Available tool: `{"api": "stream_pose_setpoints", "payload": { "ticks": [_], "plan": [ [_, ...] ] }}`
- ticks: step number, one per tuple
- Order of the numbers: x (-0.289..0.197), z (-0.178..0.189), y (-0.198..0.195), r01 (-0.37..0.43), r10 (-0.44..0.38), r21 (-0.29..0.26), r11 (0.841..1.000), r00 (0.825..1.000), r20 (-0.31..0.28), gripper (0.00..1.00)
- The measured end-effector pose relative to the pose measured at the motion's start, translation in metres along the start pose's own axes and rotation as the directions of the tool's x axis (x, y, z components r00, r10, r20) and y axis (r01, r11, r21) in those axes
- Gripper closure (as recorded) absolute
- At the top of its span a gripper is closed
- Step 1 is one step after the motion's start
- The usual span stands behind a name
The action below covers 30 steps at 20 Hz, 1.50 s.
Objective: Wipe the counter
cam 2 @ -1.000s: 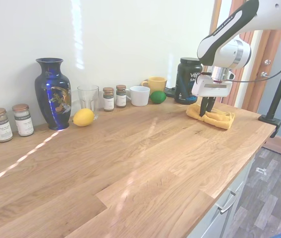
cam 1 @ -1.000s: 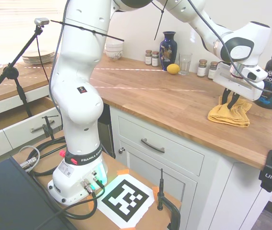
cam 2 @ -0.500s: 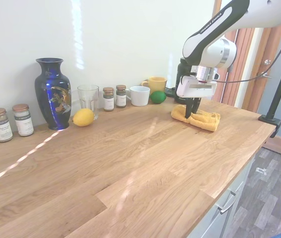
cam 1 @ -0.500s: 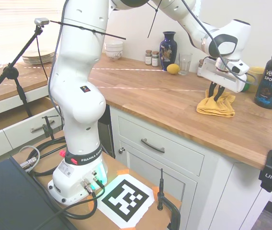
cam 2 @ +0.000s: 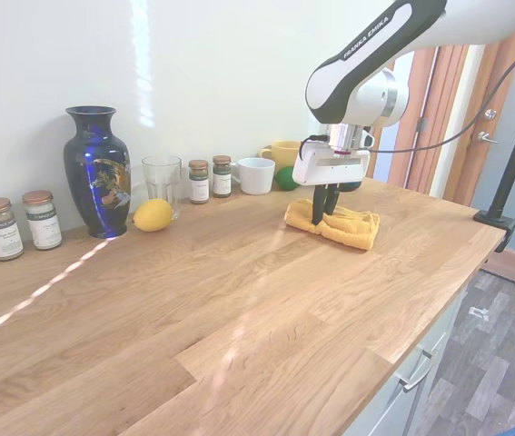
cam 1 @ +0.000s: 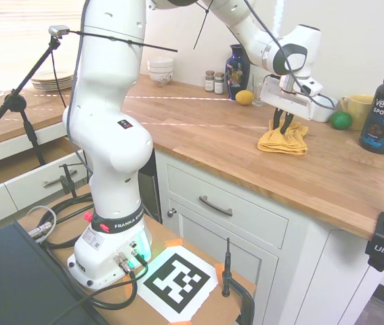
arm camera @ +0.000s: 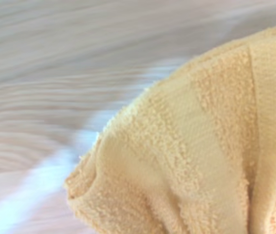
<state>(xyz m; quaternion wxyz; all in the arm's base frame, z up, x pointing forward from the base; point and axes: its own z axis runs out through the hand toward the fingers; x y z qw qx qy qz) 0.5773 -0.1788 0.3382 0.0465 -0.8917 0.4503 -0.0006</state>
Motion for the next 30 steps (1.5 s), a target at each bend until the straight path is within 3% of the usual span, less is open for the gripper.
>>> {"api": "stream_pose_setpoints", "payload": {
  "ticks": [18, 30],
  "plan": [
    [-0.153, 0.019, -0.116, 0.162, -0.166, -0.066, 0.985, 0.984, -0.061, 1.00],
    [-0.228, 0.027, -0.160, 0.231, -0.240, -0.098, 0.968, 0.966, -0.092, 1.00]
  ]
}}
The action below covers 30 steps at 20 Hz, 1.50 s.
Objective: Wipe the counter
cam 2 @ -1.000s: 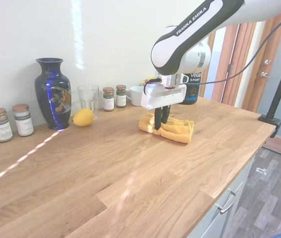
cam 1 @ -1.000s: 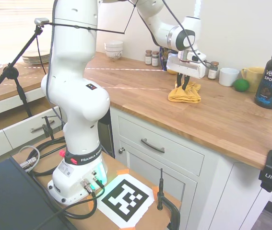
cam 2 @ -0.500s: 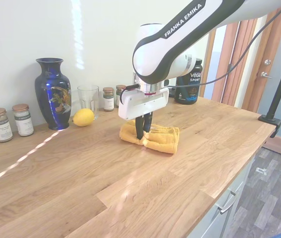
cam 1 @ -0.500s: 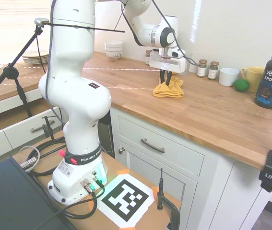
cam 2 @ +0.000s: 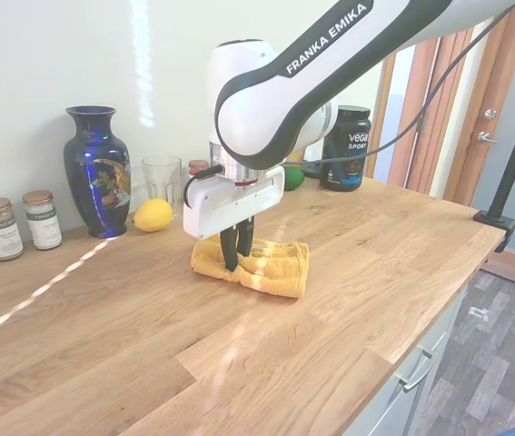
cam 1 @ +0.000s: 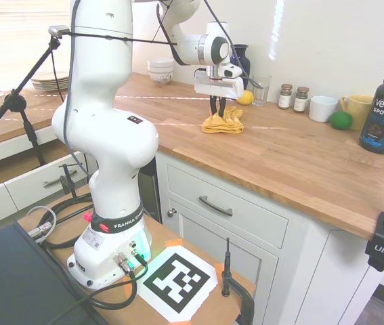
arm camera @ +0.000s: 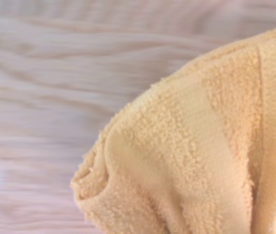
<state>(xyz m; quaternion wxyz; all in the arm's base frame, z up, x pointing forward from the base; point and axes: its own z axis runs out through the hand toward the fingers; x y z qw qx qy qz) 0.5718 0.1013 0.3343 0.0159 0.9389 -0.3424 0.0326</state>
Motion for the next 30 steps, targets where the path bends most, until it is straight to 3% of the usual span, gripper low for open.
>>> {"api": "stream_pose_setpoints", "payload": {
  "ticks": [15, 24, 30],
  "plan": [
    [-0.092, -0.003, -0.063, 0.108, -0.111, -0.043, 0.993, 0.991, -0.071, 1.00],
    [-0.094, -0.003, -0.064, 0.104, -0.106, -0.042, 0.994, 0.992, -0.068, 1.00],
    [-0.082, -0.003, -0.058, 0.055, -0.056, -0.024, 0.998, 0.998, -0.033, 1.00]
  ]
}}
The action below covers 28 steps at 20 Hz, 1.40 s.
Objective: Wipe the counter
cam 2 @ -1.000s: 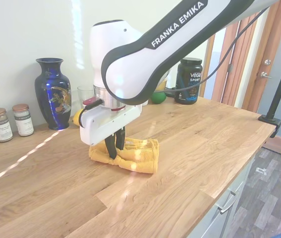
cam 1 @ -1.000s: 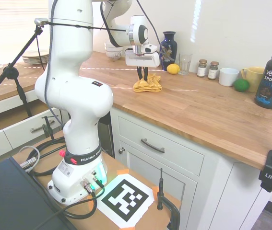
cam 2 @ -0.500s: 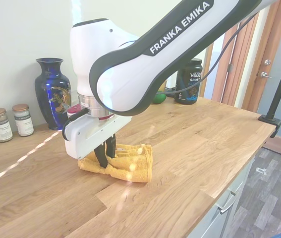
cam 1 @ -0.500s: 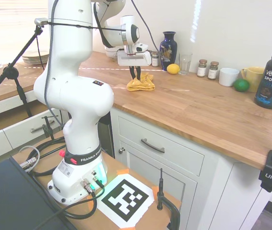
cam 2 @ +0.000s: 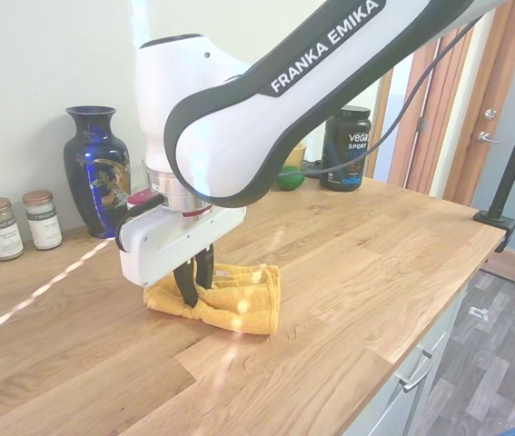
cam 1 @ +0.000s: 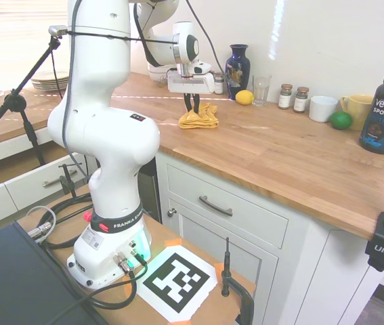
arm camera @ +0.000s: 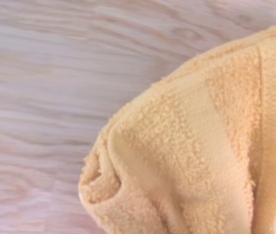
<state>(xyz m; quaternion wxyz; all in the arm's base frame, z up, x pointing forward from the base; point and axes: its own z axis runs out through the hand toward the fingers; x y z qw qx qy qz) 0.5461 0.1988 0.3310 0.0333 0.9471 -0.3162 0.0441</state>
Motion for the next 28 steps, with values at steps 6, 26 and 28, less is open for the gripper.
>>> {"api": "stream_pose_setpoints", "payload": {
  "ticks": [6, 26, 28],
  "plan": [
    [0.030, 0.003, 0.021, -0.042, 0.042, 0.006, 0.999, 0.999, 0.023, 1.00],
    [0.151, 0.017, 0.159, -0.192, 0.188, 0.041, 0.981, 0.978, 0.086, 1.00],
    [0.161, 0.019, 0.174, -0.205, 0.200, 0.044, 0.978, 0.975, 0.091, 1.00]
  ]
}}
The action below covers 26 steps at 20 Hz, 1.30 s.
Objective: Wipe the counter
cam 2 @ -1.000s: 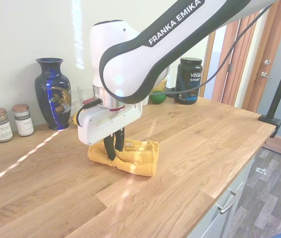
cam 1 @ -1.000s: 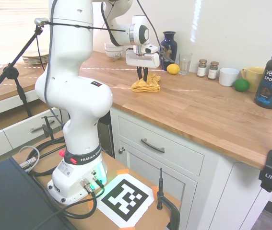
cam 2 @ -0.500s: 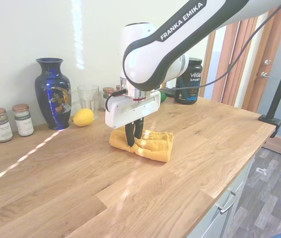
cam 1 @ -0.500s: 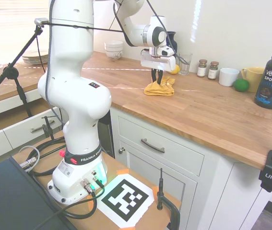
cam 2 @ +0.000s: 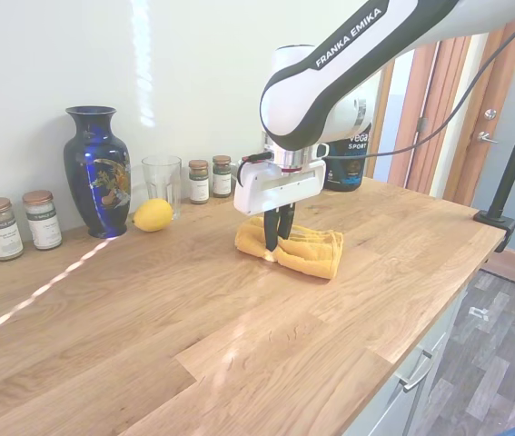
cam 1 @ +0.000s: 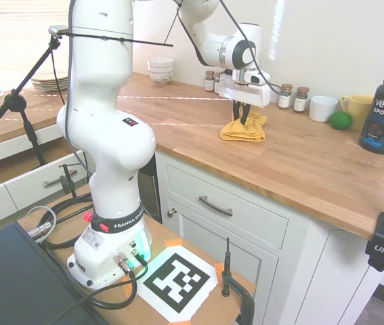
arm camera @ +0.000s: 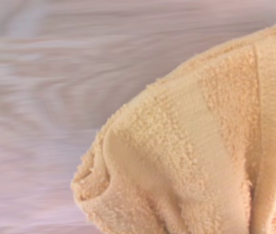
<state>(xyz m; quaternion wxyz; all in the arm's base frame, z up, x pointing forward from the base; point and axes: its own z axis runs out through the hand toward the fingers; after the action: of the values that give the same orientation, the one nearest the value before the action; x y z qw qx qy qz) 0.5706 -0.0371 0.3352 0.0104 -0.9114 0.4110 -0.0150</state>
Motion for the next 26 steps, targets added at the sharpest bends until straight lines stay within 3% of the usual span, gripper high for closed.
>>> {"api": "stream_pose_setpoints", "payload": {
  "ticks": [15, 26],
  "plan": [
    [0.092, -0.001, 0.124, -0.122, 0.121, 0.054, 0.991, 0.992, 0.034, 1.00],
    [0.124, -0.002, 0.194, -0.181, 0.178, 0.076, 0.980, 0.983, 0.044, 1.00]
  ]
}}
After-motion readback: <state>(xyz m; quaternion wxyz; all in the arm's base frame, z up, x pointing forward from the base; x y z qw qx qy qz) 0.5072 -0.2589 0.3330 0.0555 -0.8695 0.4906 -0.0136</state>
